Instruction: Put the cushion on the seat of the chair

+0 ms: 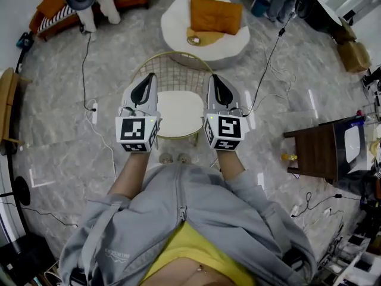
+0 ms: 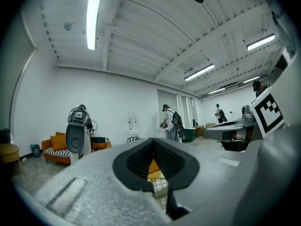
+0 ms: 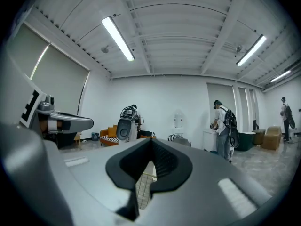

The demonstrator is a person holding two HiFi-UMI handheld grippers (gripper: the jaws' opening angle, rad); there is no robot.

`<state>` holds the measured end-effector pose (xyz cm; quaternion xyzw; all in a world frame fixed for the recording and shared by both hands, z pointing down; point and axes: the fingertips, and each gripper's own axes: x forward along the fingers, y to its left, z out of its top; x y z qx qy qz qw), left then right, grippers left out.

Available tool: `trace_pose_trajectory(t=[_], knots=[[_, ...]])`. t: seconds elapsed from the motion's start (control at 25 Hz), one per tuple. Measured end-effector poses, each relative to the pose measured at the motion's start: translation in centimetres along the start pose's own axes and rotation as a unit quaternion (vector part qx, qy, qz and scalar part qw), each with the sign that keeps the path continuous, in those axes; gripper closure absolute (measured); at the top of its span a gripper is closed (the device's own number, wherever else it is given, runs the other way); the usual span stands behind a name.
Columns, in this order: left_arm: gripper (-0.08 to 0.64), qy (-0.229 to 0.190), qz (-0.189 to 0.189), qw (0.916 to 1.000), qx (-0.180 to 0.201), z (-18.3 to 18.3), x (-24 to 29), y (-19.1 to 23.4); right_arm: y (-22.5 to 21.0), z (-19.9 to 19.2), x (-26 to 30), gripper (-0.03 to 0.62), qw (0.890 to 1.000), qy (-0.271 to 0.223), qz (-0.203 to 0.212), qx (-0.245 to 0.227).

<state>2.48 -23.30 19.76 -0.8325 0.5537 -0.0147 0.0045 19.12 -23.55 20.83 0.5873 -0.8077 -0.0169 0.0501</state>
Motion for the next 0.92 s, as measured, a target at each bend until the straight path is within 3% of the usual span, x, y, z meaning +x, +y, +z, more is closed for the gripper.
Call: trace_pose_trajectory(t=[0.92], knots=[[0.554, -0.018, 0.001, 0.9998, 0.005, 1.3, -1.9, -2.0, -0.1, 1.4, -2.9, 0.594, 1.000, -0.022, 0.010, -0.002]])
